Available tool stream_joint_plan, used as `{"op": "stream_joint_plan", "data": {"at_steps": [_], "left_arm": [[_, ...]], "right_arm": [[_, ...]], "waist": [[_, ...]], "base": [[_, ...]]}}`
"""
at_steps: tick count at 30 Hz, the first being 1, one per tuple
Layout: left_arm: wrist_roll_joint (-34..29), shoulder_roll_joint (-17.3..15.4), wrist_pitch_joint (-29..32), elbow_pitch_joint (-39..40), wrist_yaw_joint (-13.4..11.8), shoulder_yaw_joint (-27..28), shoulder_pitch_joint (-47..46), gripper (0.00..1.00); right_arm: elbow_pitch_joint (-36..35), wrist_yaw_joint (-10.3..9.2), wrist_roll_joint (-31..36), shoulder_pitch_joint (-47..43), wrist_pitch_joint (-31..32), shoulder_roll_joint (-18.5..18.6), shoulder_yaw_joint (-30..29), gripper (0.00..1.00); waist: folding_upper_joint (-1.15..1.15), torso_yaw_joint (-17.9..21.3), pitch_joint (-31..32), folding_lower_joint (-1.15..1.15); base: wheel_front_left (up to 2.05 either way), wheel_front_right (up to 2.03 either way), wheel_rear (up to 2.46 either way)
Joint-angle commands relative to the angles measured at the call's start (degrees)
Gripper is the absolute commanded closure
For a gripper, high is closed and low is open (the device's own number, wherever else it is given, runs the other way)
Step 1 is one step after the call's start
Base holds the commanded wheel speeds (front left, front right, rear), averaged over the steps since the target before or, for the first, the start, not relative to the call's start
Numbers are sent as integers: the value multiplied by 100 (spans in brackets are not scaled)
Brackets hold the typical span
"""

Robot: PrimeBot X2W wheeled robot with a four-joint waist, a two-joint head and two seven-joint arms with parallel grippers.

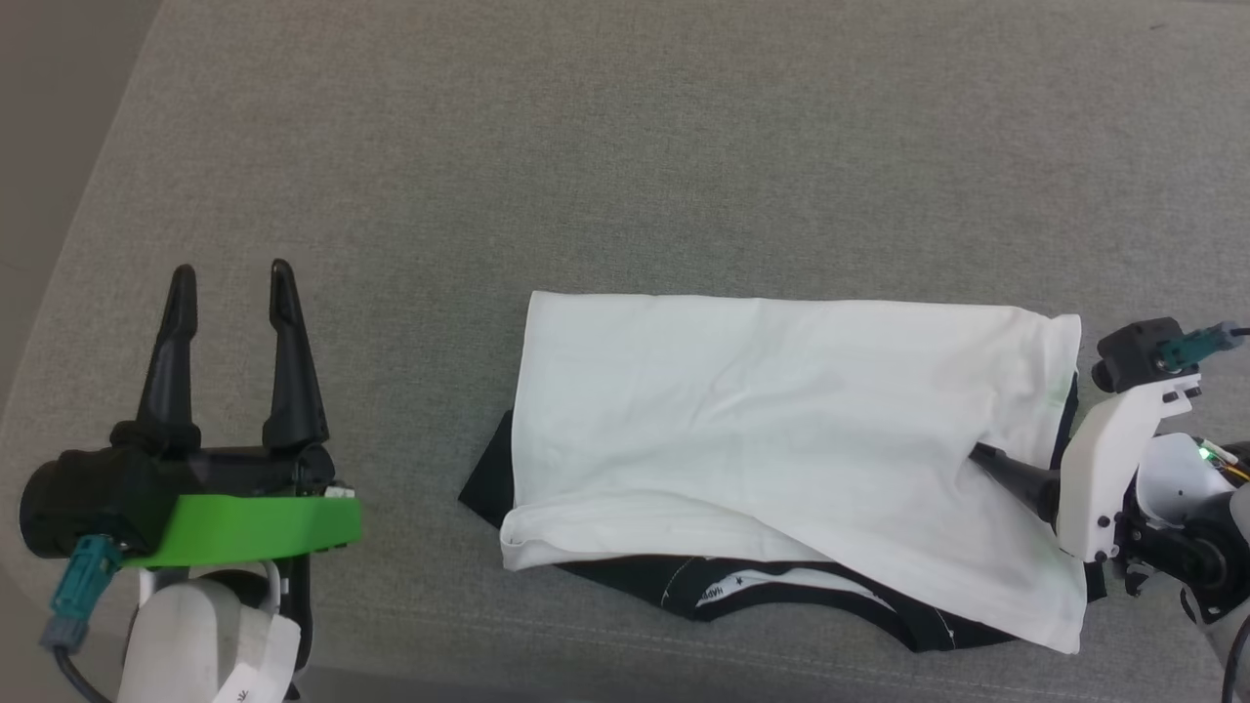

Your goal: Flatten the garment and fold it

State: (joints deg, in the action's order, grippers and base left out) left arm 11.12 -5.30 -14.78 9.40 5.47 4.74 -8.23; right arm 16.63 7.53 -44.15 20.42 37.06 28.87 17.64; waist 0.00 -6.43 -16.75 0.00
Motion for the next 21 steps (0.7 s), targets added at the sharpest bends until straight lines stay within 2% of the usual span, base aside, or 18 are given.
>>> {"op": "stream_joint_plan", "data": {"at_steps": [1, 3, 4, 5, 6, 14, 21], "left_arm": [[-89, 44, -21, -68, 44, 14, 12, 0], [-103, 74, -21, -128, 74, 32, -2, 0], [-108, 85, -21, -152, 84, 41, -5, 0], [-119, 98, -21, -168, 96, 52, -11, 0], [-126, 107, -21, -177, 106, 59, -14, 0], [-158, 173, -21, -253, 157, 93, 7, 0], [-169, 205, -21, -298, 179, 83, 47, 0]], "right_arm": [[192, -4, -75, -30, 0, -172, 292, 0], [318, -4, -86, 29, -11, -102, 411, 0], [380, -4, -92, 54, -4, -71, 449, 16], [457, -4, -60, 96, -40, -25, 466, 91], [509, -4, -41, 132, -90, 1, 472, 100], [933, -4, -120, 288, -135, 259, 227, 100], [1821, -4, 253, 356, -274, 563, -689, 100]], "waist": [[0, -3, 8, 0], [0, -3, 23, 0], [0, 1, 32, 0], [0, 7, 44, 0], [0, 14, 57, 0], [0, 65, 151, 0], [0, 78, 256, 0]], "base": [[0, 0, 0], [0, 0, 0], [0, 0, 0], [0, 0, 0], [0, 0, 0], [0, 0, 0], [0, 0, 0]]}}
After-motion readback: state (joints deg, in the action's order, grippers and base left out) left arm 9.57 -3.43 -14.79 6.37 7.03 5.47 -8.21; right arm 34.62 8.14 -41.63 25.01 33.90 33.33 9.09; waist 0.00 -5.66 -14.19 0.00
